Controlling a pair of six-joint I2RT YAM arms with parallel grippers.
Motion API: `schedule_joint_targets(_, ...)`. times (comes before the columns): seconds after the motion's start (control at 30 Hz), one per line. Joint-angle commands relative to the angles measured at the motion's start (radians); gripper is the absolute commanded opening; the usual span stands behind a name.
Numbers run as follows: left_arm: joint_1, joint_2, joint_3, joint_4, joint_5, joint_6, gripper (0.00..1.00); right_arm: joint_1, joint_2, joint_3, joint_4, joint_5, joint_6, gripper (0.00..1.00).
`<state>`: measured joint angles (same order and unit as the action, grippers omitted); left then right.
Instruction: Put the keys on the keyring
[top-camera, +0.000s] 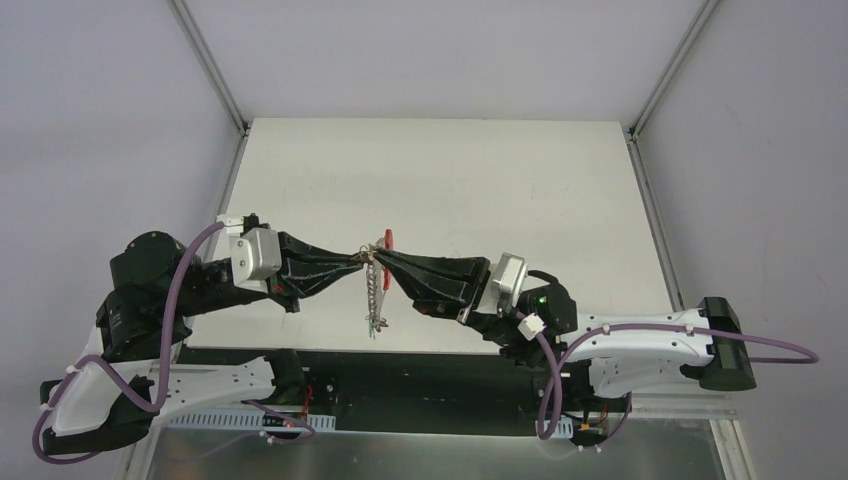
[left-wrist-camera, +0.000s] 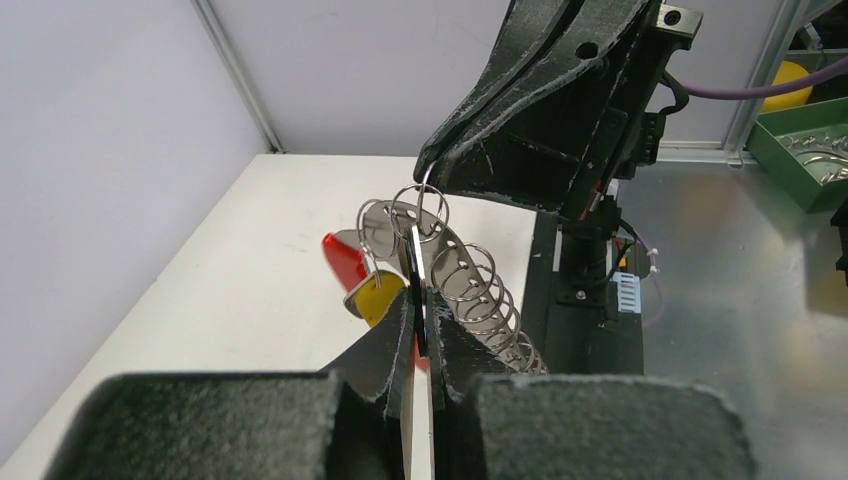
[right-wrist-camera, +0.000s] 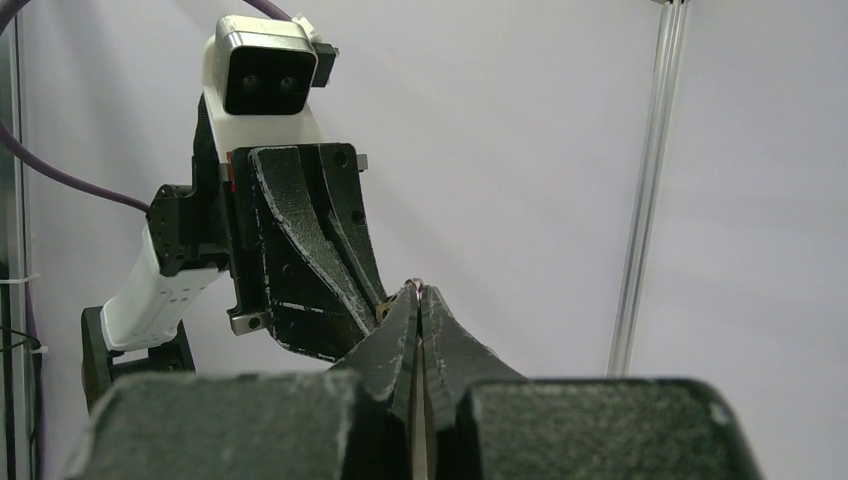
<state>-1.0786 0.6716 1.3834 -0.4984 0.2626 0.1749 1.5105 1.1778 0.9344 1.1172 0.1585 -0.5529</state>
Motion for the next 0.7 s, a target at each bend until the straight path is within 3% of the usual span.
schedule_joint_targets(0.0, 0.0, -0.009, -0.005, 0.024, 0.045, 0.002, 0.0, -0.004, -0.004, 0.011, 0.144, -0.012, 0.015, 0.0)
schedule_joint_targets(0.67, 0.0, -0.013, -0.03, 0.017, 0.086, -0.002, 0.0, -0.004, 0.013, 0.04, 0.216, -0.031, -0.013, 0.0)
